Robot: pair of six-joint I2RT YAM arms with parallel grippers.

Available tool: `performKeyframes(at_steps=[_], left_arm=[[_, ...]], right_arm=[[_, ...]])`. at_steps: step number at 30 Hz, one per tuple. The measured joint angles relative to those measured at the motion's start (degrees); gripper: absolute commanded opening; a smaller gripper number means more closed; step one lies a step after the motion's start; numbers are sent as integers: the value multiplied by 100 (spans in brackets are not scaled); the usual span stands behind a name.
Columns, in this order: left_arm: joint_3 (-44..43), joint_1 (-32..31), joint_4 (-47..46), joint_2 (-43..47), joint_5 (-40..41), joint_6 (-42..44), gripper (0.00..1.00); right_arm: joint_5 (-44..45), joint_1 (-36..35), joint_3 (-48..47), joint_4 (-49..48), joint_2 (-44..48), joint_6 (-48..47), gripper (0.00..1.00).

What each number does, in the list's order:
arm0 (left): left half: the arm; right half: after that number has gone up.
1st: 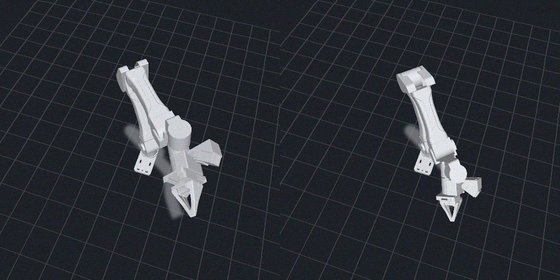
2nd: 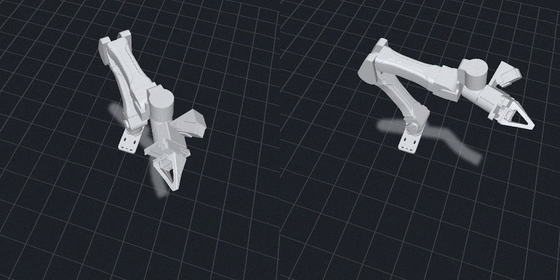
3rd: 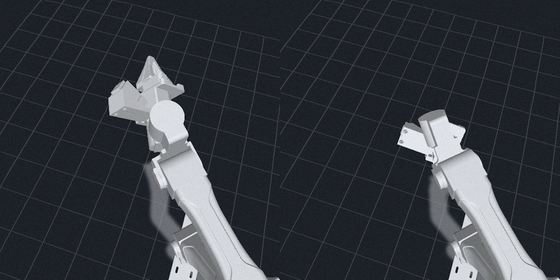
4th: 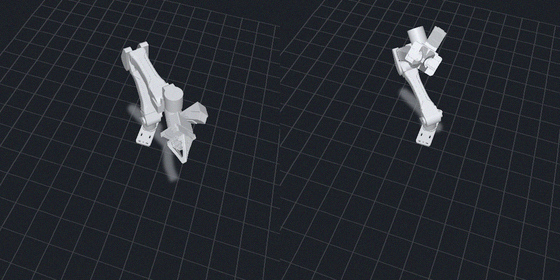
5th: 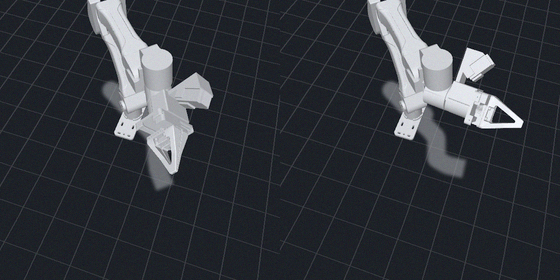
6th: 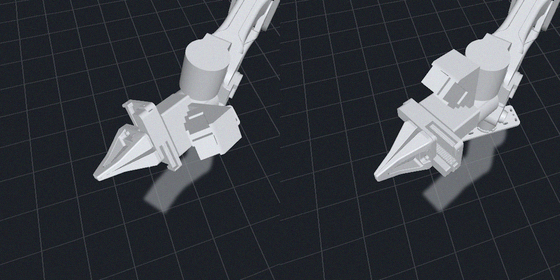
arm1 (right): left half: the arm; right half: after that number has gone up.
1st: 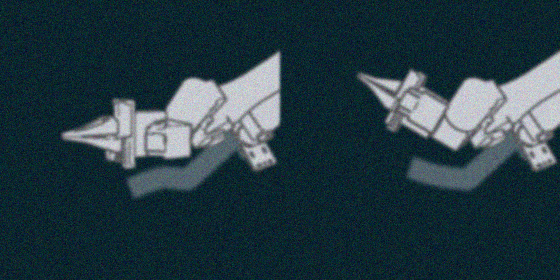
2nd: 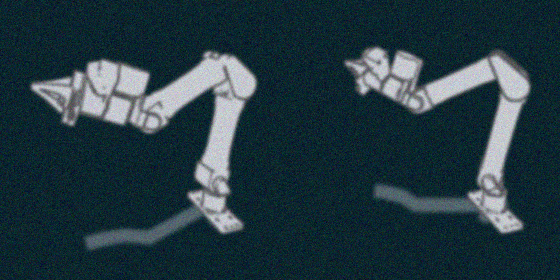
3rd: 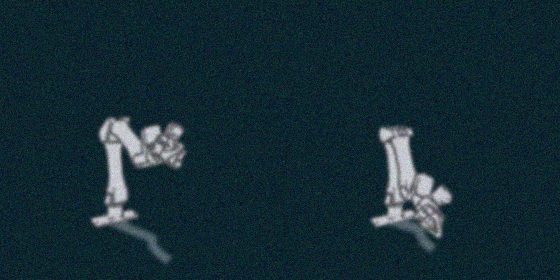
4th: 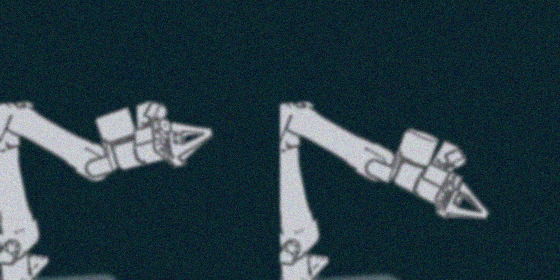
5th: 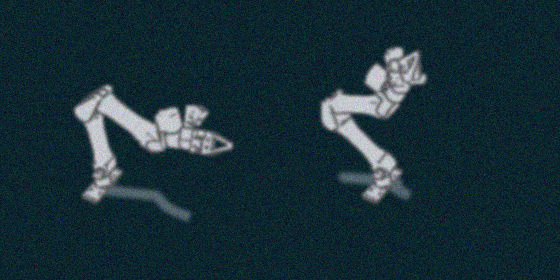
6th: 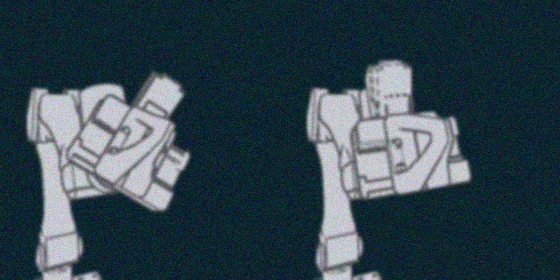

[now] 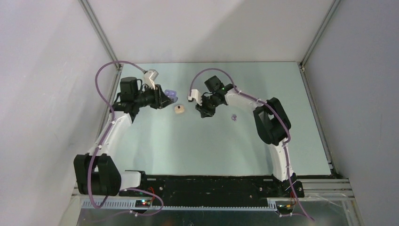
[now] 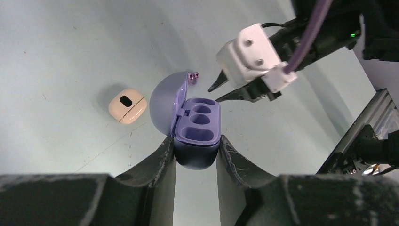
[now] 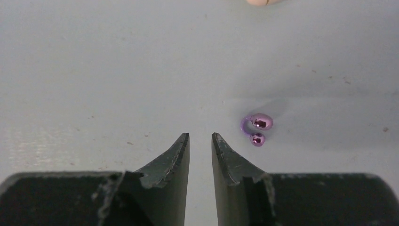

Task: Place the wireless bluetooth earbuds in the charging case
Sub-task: Pick up the left earbud from the center of the board.

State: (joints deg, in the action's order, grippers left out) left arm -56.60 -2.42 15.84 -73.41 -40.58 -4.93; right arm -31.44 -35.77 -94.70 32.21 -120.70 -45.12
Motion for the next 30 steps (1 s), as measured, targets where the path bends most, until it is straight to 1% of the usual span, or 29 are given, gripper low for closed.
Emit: performKeyframes(at_steps=[8,16,21,25,30], left_arm=[[0,17,323,321,31,66,1],[146,31,496,496,55,109,1],[153,39,531,501,57,116,1],[153,52,531,501,55,146,1],[153,68,533,501,55,149,1]], right_arm=[[511,-24,13,-188,-221,-144,28],[774,-105,17,-466,-306,-214,29],[911,-149,17,-549,-479,-256,32],[1051,-175,17,-675,-522,-321,32],[1458,-190,17,-984,-542,-291,33]])
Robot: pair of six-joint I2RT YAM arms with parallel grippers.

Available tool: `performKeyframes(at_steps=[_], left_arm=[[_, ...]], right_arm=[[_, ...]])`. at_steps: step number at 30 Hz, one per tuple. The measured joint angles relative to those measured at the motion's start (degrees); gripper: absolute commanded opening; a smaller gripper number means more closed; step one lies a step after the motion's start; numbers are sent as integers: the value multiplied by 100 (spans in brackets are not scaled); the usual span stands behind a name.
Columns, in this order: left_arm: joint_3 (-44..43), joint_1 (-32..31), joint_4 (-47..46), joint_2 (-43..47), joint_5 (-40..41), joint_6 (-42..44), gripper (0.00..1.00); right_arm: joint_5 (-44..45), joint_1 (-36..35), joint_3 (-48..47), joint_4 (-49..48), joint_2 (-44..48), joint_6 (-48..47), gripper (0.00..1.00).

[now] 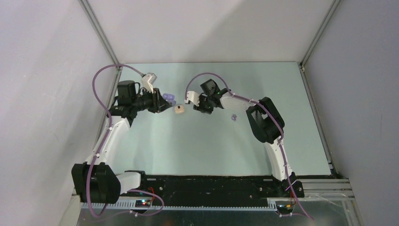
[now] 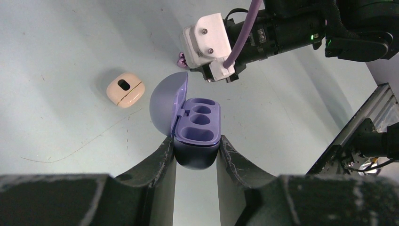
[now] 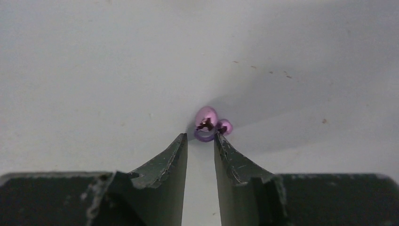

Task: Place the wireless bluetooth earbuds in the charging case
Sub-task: Pick up the left earbud from the center of the board.

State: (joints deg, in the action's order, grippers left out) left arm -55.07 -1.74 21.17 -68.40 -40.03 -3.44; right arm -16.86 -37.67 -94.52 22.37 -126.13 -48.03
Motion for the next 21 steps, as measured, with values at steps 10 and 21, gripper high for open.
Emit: performKeyframes(at_steps=[10,21], left_arm=[[2,9,-2,-13,2,-13,1],[2,26,-37,-42,42,-55,1]], right_arm=[[136,2,0,-358,-85,-125,25],[-503,118,-350,549,-87,-496,0]])
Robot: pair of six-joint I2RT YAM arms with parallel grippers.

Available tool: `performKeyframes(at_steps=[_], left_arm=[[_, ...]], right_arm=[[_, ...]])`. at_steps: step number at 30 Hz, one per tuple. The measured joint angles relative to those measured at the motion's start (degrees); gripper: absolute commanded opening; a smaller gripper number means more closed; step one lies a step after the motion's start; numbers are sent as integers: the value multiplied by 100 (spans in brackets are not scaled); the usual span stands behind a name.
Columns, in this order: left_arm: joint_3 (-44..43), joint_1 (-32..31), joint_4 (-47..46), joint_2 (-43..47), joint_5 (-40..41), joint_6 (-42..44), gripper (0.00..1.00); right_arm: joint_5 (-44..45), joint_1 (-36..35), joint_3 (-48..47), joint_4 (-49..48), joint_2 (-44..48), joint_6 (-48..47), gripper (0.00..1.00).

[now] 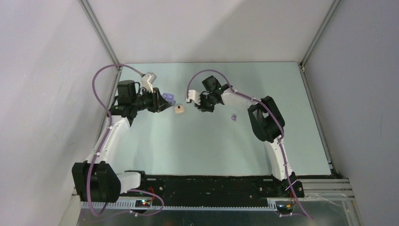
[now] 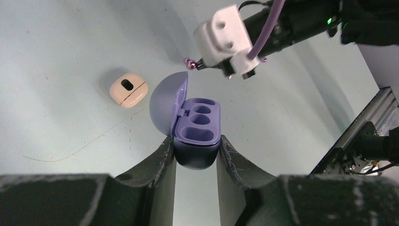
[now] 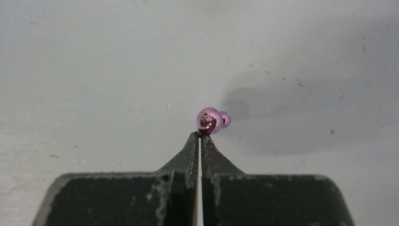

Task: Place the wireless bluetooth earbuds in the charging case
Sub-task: Pick up the left earbud from the center of the board, then insert the left earbud into the left side groove of the charging case.

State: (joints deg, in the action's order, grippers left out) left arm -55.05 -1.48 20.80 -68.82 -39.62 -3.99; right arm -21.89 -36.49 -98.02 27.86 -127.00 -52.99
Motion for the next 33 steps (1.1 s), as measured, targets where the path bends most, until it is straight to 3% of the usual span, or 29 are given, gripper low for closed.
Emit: performKeyframes(at_steps=[5,13,19,26,33], left_arm=[[2,2,-59,-116,2,114,2],[470,7,-260,-157,-654,1388,7],[444,-66,256,-157,-1436,3053,7],[168,-522,1274,-157,-2059,4994,5],[90,-1084,1604,-129,-2256,5659,3]], right_arm=[[-579,238,-450,925,190,470,0],[-2568,691,-2726,3274,299,1084,0],[-3445,787,-2671,4559,649,999,0],[-3659,527,-2990,5729,798,682,0],[-3624,-125,-2688,6019,1436,739,0]])
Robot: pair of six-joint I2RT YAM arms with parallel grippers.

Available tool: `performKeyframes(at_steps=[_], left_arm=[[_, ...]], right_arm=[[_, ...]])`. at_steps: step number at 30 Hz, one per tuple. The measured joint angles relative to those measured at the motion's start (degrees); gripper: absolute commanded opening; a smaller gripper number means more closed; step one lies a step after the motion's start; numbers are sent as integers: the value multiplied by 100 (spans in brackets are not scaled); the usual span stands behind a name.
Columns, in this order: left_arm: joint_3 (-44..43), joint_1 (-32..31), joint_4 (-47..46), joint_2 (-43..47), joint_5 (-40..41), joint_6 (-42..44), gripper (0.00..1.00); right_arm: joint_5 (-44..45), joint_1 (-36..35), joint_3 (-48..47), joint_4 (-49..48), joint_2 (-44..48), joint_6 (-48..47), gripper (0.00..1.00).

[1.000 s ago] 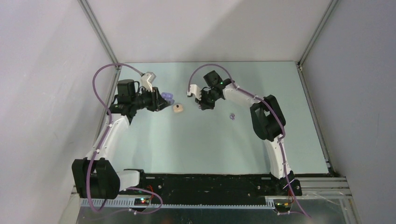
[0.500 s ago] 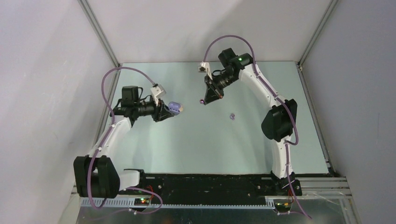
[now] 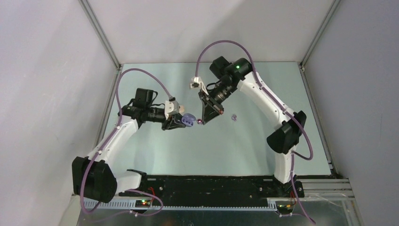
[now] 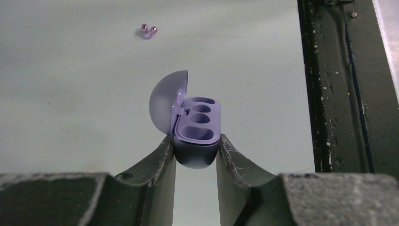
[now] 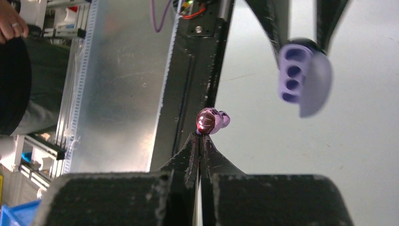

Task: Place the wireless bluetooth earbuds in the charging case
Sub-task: Insert the left earbud into the left side groove of the charging case.

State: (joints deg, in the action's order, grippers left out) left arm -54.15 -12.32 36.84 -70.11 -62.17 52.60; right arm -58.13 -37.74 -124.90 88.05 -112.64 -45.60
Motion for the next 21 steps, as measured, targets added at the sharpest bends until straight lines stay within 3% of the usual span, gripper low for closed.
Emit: performKeyframes(at_steps=[12,21], left_arm=[[-638,-584,483,26,251,356,3],[-542,-758,726,870,586,704,1]], right_arm=[[262,-240,0,138,160,-402,0],[636,-656,-101,140,144,-238,0]])
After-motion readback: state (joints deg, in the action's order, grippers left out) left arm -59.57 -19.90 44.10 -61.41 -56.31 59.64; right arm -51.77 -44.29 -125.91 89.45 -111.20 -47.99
